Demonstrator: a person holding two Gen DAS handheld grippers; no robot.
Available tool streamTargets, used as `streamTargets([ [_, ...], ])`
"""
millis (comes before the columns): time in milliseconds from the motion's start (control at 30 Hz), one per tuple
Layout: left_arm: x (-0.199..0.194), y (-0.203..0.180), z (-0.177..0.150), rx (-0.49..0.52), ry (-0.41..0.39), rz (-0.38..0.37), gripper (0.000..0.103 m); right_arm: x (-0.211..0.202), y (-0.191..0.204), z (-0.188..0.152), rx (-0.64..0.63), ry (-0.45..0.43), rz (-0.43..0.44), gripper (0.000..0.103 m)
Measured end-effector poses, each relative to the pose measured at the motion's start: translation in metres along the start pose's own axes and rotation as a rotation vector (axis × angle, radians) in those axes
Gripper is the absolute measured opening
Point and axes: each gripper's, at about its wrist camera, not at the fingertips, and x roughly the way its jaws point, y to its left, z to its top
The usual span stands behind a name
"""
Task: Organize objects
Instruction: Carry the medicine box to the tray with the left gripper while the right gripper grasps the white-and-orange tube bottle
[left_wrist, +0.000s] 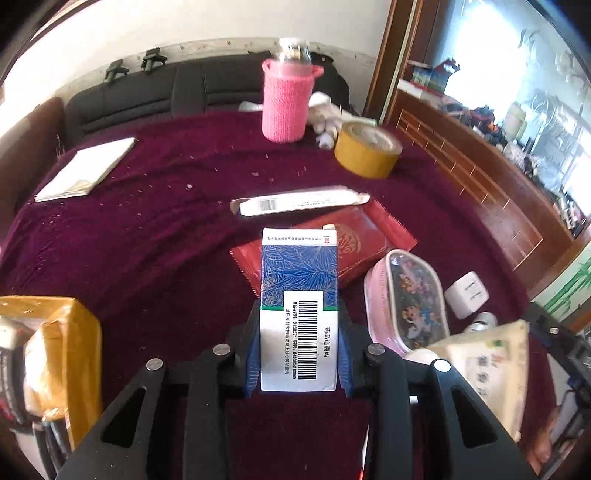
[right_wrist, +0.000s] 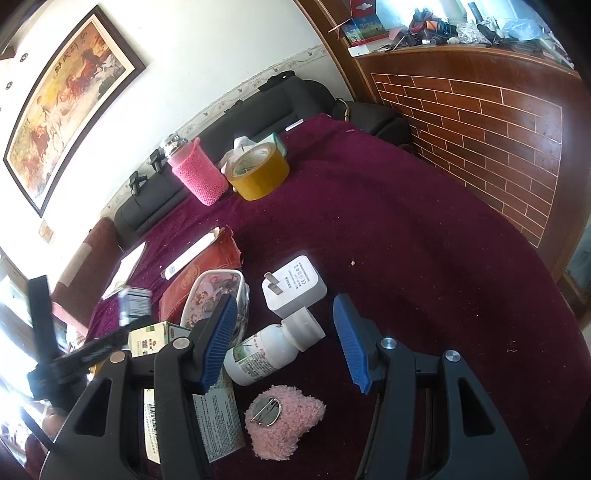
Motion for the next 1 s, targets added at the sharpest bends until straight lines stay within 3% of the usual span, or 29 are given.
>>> streamTargets([
  [167,-0.056,0.012,-0.025,-0.007,-0.072,-0.018,0.029,0.0,0.003,-0.003,-0.024,-0.011,-0.034,0.053],
  [367,-0.114,0.04,-0.076,-0.049,-0.127,-0.024,0.029,0.002,0.013,-0.009,-0.093,-0.033,-0.101,0.053],
  [500,-0.143,0.063,-0.104,-0.1,-0.154,-0.027,0.029,-0.017,0.036,-0.014,-0.176,-0.134,-0.17,0.053],
  [633,-0.163,0.087,-0.12,-0.129,-0.173,-0.013,0.029,-0.066,0.081,-0.029,-0.221,-0.171,-0.018,0.053],
  [733,-0.175,0.109,-0.133,-0.186,-0.188,-0.023,0.029,-0.073,0.123,-0.045,-0.288,-0.056,0.147,0.059],
  [833,-0.19,0.13,-0.152,-0.23,-0.216,-0.022,0.029,-0.051,0.145,-0.06,-0.259,0.114,0.238,0.059],
  [1000,-0.212,0.163,-0.179,-0.27,-0.249,0.014,0.029,-0.002,0.152,-0.086,-0.222,0.253,0.1,0.059],
])
